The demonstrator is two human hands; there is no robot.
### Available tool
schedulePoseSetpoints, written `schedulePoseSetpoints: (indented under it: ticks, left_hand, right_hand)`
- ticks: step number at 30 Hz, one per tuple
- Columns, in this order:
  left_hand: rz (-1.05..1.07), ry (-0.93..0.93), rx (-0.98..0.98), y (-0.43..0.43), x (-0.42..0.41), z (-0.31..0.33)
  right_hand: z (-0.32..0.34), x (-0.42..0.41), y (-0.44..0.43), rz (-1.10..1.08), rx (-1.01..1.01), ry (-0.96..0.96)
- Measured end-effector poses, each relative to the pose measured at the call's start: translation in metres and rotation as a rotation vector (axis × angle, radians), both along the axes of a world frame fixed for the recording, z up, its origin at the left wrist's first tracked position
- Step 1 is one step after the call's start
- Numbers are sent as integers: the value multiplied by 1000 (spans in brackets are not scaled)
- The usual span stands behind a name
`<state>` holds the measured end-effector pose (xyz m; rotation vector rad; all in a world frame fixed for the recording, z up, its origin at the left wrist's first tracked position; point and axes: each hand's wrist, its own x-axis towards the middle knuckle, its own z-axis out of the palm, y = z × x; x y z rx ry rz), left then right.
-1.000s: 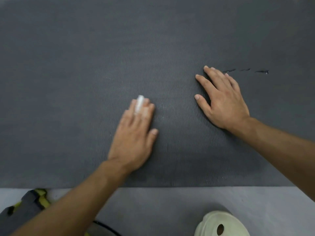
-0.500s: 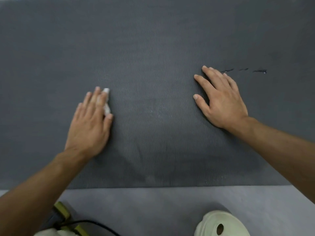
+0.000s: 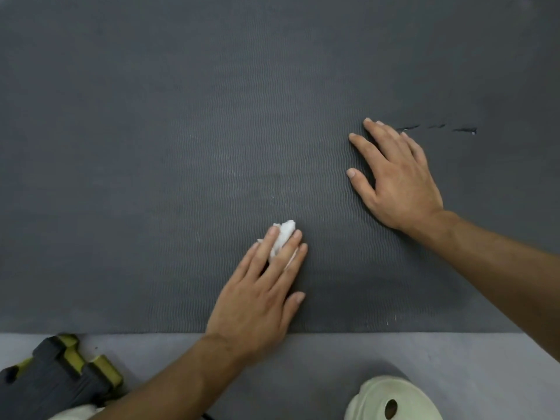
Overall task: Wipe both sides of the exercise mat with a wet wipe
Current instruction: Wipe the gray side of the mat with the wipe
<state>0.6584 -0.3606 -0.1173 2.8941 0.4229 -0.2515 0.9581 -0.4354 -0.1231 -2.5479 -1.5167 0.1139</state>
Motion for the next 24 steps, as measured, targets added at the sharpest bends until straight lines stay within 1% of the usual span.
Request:
schedulePoseSetpoints:
  ticks: [2,4,7,11,14,17,19,22,24]
  left_hand:
    - [-39,-5,22,4,4,-1]
    - [-13,-29,15,22,3,-2]
    - [199,-63,3,75,-1,-4]
    - [490,-35,13,159,-12,-1]
    - [604,-39,31,198,-13,-1]
    - [679,-112,-9,198,0,-3]
    - [643,-154,-52,183,13,-5]
    - [405,-172,-38,145,34,-5]
    - [261,-152,-37,112,48,-2]
  right_hand:
    - [0,0,0,1,-1,-4]
    - [0,1,0,3,-1,0]
    - [0,1,-1,3,0,3]
    - [-1,1,-1,5,6,0]
    - [-1,1,-1,3,15,4]
    - [-2,1,-1,1,15,5]
    - [-2,1,-1,3,11,3]
    - [-2,2,-1,4,14,6]
    - [-2,1,-1,2,12,3]
